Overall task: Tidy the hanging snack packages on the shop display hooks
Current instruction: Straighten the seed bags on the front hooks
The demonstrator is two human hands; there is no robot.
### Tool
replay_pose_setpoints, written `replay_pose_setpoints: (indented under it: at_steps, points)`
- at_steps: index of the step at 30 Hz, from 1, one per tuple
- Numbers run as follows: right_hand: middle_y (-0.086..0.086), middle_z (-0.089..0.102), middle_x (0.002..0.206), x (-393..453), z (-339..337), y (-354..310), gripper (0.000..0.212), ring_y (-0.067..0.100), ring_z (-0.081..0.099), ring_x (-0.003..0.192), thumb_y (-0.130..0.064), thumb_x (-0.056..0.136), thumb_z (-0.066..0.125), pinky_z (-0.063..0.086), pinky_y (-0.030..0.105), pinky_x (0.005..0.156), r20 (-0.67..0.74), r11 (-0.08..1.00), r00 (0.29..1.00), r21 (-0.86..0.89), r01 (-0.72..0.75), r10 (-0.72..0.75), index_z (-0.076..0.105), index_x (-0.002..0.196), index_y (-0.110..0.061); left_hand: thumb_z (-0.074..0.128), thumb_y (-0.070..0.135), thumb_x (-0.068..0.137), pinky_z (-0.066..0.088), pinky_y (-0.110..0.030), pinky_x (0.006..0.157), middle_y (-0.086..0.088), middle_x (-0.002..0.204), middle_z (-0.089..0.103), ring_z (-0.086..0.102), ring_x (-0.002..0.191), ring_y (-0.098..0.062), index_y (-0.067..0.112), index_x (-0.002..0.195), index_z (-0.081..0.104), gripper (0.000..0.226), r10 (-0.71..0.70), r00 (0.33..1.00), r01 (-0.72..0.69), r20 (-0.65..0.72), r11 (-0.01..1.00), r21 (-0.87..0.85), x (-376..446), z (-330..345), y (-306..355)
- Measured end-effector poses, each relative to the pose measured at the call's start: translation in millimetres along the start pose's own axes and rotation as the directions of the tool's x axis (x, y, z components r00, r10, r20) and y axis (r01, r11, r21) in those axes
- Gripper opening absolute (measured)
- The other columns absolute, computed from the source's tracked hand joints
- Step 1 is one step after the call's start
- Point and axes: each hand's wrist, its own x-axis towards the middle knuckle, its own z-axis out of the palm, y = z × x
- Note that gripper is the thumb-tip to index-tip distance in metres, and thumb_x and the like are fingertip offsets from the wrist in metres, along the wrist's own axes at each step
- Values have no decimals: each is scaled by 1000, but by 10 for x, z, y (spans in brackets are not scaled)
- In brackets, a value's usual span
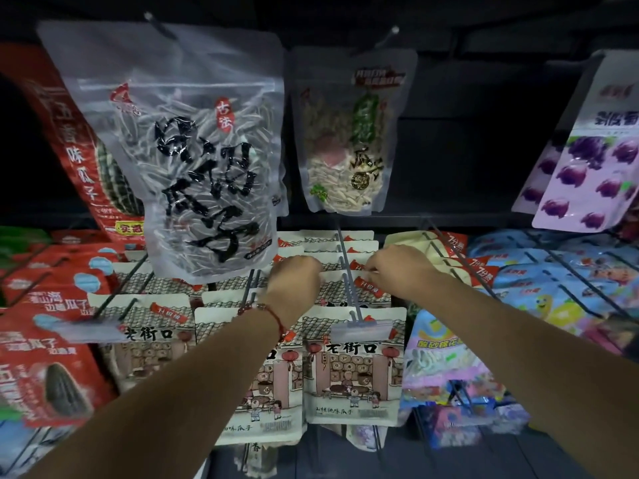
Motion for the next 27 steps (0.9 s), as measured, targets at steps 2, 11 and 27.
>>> replay_pose_setpoints:
  at_steps: [2,11,27]
  points:
    - [1,73,102,-9,-10,25,31,23,66,94,-42,100,49,56,35,79,18,1000,1000,13,16,-16,74,110,-25,54,14,98,53,-37,80,-7,104,68,63,94,-27,15,110,69,19,57,996,-57,-62,998,-5,-127,-5,-3]
    - [-3,50,148,-582,-429,-188,45,17,44,136,-40,103,47,32,31,111,-185,973,974,161,164,-133,51,144,-23,51,33,94,56,-31,91,10,118,72,69,100,-7,26,123,69,34,398,874,-439,-280,893,-98,-1595,-150,-540]
    - [-9,69,124,-1002,-472,-1908,36,13,60,120,-35,100,43,23,28,114,-245,959,954,178,219,-172,69,124,-27,45,35,98,58,-32,87,13,113,71,67,98,-6,27,120,70,34,502,834,-527,-230,848,-61,-1811,-570,-1898]
